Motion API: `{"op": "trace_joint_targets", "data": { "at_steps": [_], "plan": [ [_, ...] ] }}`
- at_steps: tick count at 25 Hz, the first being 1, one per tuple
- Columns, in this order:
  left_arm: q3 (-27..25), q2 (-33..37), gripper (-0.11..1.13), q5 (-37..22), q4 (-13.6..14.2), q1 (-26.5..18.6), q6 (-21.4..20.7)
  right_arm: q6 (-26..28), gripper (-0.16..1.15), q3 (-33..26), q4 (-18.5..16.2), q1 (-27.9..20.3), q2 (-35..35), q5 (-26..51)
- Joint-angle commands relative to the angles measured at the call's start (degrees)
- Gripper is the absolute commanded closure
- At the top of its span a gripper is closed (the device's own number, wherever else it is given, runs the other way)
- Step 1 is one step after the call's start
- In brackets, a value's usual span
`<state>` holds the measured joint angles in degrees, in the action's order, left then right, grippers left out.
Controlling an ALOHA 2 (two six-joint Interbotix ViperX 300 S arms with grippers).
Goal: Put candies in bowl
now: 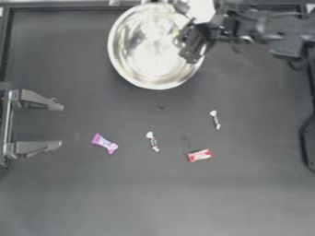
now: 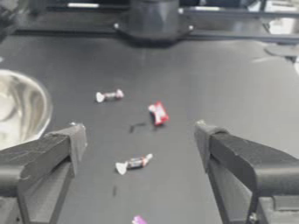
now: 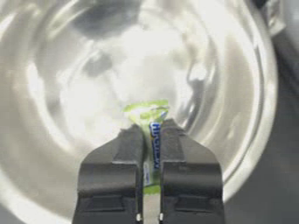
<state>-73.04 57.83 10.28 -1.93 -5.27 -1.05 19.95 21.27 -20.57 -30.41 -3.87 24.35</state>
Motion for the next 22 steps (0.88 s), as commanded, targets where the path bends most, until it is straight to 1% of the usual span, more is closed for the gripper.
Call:
{"op": "trace_joint_targets", "data": {
  "at_steps": [1,4,6,8,11,13,14,15,18,22],
  "plan": [
    [0.6,-0.2,-0.01,0.4,-0.1,-0.1,0.1,0.0,0.73,-4.7,-2.3,-0.1,-3.2,-0.3],
    [0.6,-0.2,-0.01,0.4,-0.2,-0.1,0.1,-0.1,0.7,-6.4,-2.2,0.0,-5.7,-0.4],
    [0.6,-0.2,-0.01,0.4,-0.1,0.0,0.1,-0.8,0.61,-6.7,-2.2,0.4,-6.3,-0.6],
    [0.6,-0.2,-0.01,0.4,-0.2,-0.1,0.1,-2.1,0.46,-6.4,-2.0,0.6,-6.3,-1.7],
    [0.5,-0.3,-0.01,0.4,-0.2,-0.1,0.1,-3.3,0.19,-6.2,-1.8,0.6,-6.1,-4.0],
    [0.5,-0.2,-0.01,0.4,-0.2,-0.1,0.1,-3.6,0.04,-6.0,-1.1,0.6,-5.5,-5.9],
    [0.5,-0.2,-0.01,0.4,-0.2,-0.1,0.2,-3.6,-0.01,-5.7,-0.8,0.6,-5.2,-6.6],
    [0.5,-0.2,-0.01,0.4,-0.2,-0.1,0.2,-3.6,-0.04,-5.4,-0.8,0.6,-4.9,-7.0],
    [0.4,-0.2,-0.01,0.4,-0.2,-0.1,0.2,-3.7,-0.04,-4.1,-0.7,0.7,-3.2,-7.1],
    [0.4,0.0,-0.01,0.3,-0.2,-0.1,0.2,-3.7,-0.04,-0.1,0.4,2.2,2.5,-8.8]
  ]
}}
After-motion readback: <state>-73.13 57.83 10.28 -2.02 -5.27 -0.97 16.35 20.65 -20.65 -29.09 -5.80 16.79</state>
